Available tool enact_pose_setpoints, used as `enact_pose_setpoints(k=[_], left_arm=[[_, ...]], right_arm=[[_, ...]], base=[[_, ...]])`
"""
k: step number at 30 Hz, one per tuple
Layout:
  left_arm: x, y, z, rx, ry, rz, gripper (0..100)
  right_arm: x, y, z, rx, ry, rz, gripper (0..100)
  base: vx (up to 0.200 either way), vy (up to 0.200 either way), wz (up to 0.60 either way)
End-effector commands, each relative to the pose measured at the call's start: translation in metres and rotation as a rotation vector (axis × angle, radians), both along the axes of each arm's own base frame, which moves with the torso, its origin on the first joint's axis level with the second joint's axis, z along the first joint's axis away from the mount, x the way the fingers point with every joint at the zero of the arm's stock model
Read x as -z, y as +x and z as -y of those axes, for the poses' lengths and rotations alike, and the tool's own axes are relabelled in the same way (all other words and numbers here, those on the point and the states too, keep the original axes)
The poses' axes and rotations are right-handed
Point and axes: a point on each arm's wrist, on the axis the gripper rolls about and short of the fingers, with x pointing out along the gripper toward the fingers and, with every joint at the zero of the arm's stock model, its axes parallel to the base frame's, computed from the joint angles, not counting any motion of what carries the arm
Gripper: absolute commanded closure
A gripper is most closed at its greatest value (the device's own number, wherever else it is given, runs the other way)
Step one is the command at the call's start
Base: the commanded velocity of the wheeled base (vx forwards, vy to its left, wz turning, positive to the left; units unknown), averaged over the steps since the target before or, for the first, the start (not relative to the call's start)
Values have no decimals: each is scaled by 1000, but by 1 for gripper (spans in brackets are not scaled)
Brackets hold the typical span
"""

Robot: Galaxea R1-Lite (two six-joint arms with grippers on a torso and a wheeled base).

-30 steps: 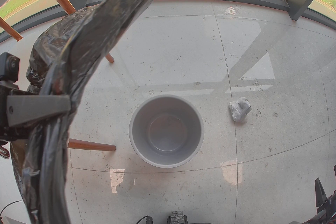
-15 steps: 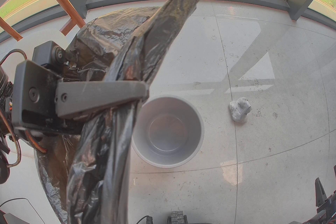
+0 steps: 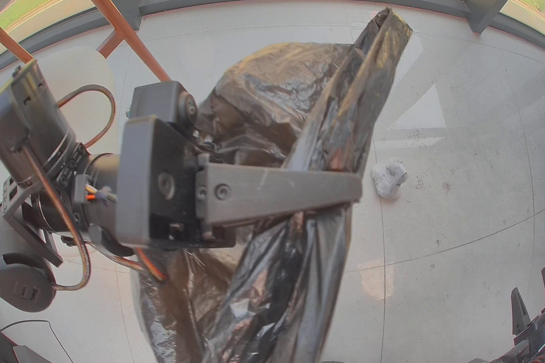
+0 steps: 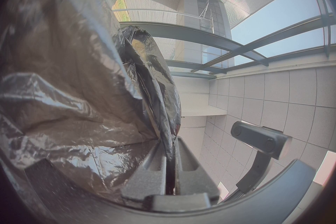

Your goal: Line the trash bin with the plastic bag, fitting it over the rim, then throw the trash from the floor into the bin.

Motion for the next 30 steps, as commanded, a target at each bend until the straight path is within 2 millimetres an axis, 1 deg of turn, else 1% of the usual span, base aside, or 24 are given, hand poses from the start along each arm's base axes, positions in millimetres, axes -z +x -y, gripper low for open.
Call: enact_pose_setpoints(k=[1,6,8,12,14,15,16,19,24,27,30], left_arm=[[14,10,15,13,33,-34,100],[28,23,24,10,12,-11,100],[33,28,25,5,-1,4,100],[42,51,10,-34,-12,31,100],[45,57,2,-16,1,42,100],[45,57,2,-16,1,42,100],[50,61,-9,-10,18,41,100],[54,65,-19,-17,28,43,100],[53,73,-30,-58,20,62,100],[51,74,-31,-63,17,66,100],[49,78,-37,-83,15,75,100]], right_arm=[[5,0,0,0,1,-3,0],[5,0,0,-1,3,-3,0],[5,0,0,0,3,-3,0],[5,0,0,0,3,-3,0],[5,0,0,0,3,-3,0],[5,0,0,0,3,-3,0],[5,0,0,0,3,-3,0],[5,0,0,0,3,-3,0],[5,0,0,-1,3,-3,0],[5,0,0,0,3,-3,0],[5,0,0,0,3,-3,0]], base=[[0,0,0],[0,0,0],[0,0,0],[0,0,0],[0,0,0],[0,0,0],[0,0,0],[0,0,0],[0,0,0],[0,0,0],[0,0,0]])
